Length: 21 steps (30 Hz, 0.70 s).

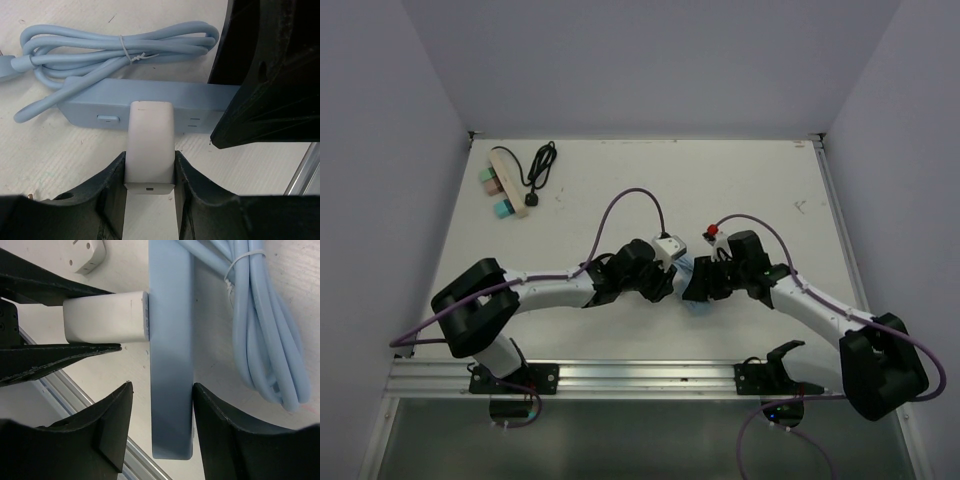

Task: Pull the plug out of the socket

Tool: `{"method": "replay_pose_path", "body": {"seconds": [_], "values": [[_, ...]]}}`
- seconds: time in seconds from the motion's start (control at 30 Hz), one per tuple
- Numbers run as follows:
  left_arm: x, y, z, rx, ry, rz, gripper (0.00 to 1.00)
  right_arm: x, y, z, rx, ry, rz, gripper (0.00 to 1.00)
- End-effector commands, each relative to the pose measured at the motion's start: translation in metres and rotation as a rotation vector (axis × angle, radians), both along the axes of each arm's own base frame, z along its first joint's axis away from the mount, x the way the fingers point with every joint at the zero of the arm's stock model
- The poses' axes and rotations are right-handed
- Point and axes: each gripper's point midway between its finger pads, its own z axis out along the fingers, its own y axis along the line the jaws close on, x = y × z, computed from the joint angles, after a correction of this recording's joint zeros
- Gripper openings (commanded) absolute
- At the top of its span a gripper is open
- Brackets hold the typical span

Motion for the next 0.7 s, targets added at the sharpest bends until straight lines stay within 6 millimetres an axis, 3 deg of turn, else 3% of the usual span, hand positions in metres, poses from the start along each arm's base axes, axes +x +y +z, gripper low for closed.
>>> {"method": "replay_pose_path", "body": {"seconds": [0.0,0.53,0.6,0.67], "values": [[-0.012,-0.018,0.027,-0.117,0.01,-0.05,0.0,0.021,0.026,0.033,0.143,-0.103,0.042,0.55],[-0.007,-0.023,0.042,-0.16,-0.003,-0.031,0.0,0.023,0.022,0.001,0.077,-0.058,0.038,0.49],[-0.007,-0.023,0.042,-0.161,-0.004,-0.028,0.0,0.022,0.021,-0.001,0.073,-0.05,0.043,0.41],[-0.006,-0.023,0.042,-0.157,-0.005,-0.026,0.0,0.021,0.022,0.0,0.076,-0.051,0.047,0.27]]}}
